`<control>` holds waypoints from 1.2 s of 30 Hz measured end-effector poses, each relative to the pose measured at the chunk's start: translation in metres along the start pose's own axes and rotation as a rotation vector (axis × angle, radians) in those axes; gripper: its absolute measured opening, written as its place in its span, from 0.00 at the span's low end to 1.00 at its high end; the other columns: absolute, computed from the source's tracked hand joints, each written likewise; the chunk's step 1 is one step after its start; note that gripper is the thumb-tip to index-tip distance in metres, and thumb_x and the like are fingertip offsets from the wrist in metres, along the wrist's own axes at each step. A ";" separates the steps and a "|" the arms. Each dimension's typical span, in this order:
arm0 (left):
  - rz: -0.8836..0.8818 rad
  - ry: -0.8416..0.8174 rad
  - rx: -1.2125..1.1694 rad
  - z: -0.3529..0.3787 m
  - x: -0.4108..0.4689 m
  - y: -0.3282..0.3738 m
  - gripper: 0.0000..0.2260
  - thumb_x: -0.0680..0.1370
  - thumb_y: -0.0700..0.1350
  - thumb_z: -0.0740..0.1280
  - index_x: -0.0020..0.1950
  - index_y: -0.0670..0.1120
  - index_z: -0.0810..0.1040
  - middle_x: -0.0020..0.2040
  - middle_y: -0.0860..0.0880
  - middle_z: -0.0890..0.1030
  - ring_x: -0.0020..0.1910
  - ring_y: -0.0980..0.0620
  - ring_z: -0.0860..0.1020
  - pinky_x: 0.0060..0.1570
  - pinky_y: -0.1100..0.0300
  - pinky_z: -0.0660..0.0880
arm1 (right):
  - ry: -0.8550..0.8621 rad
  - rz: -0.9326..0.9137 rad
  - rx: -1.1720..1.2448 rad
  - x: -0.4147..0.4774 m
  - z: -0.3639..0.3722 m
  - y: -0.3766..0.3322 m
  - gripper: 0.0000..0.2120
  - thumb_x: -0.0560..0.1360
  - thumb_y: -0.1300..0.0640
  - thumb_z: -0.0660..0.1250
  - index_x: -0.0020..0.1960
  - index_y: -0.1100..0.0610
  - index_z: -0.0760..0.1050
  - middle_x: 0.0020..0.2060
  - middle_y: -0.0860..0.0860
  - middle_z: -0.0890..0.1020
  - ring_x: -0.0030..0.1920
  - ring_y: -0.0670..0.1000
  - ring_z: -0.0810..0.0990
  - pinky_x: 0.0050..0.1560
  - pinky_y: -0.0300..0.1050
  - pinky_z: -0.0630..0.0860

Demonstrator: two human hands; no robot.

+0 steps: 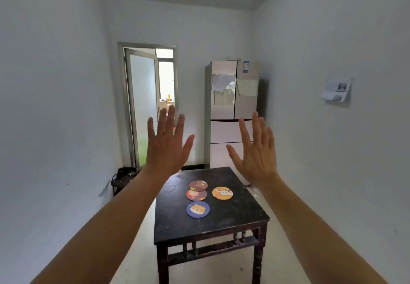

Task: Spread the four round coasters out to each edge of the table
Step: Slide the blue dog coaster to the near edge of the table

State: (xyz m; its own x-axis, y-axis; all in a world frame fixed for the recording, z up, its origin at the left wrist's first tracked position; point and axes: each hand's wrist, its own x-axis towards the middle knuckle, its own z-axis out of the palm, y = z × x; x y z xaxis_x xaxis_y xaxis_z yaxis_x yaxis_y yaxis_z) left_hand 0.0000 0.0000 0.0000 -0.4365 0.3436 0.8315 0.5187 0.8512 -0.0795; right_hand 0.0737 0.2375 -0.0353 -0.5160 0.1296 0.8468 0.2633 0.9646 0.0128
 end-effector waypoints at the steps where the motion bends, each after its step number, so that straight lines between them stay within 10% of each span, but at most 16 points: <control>1: -0.008 -0.048 0.005 0.001 -0.002 0.002 0.31 0.81 0.62 0.48 0.78 0.45 0.63 0.81 0.39 0.57 0.80 0.38 0.55 0.75 0.35 0.52 | -0.022 -0.017 -0.019 0.000 0.001 -0.001 0.38 0.78 0.30 0.46 0.81 0.48 0.42 0.81 0.55 0.42 0.80 0.59 0.43 0.78 0.62 0.45; 7: -0.034 -0.090 -0.038 0.031 -0.011 -0.009 0.31 0.81 0.62 0.48 0.77 0.45 0.65 0.80 0.40 0.58 0.79 0.39 0.57 0.74 0.37 0.52 | -0.055 -0.005 -0.097 -0.002 0.012 0.007 0.38 0.78 0.31 0.47 0.81 0.48 0.43 0.81 0.55 0.44 0.80 0.59 0.44 0.76 0.54 0.34; 36: -0.107 -0.833 -0.028 0.401 -0.049 0.097 0.30 0.82 0.60 0.49 0.81 0.48 0.54 0.82 0.44 0.50 0.81 0.44 0.48 0.77 0.39 0.49 | -0.678 0.117 0.132 -0.049 0.361 0.215 0.36 0.79 0.37 0.56 0.79 0.54 0.51 0.78 0.59 0.57 0.76 0.61 0.60 0.72 0.60 0.62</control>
State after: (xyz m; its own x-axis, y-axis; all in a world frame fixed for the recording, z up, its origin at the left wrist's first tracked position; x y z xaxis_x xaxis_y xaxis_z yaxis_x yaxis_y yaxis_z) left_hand -0.2225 0.2250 -0.2688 -0.8786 0.4516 0.1550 0.4572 0.8894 -0.0001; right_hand -0.1392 0.5211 -0.2659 -0.8963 0.3071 0.3199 0.2686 0.9500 -0.1593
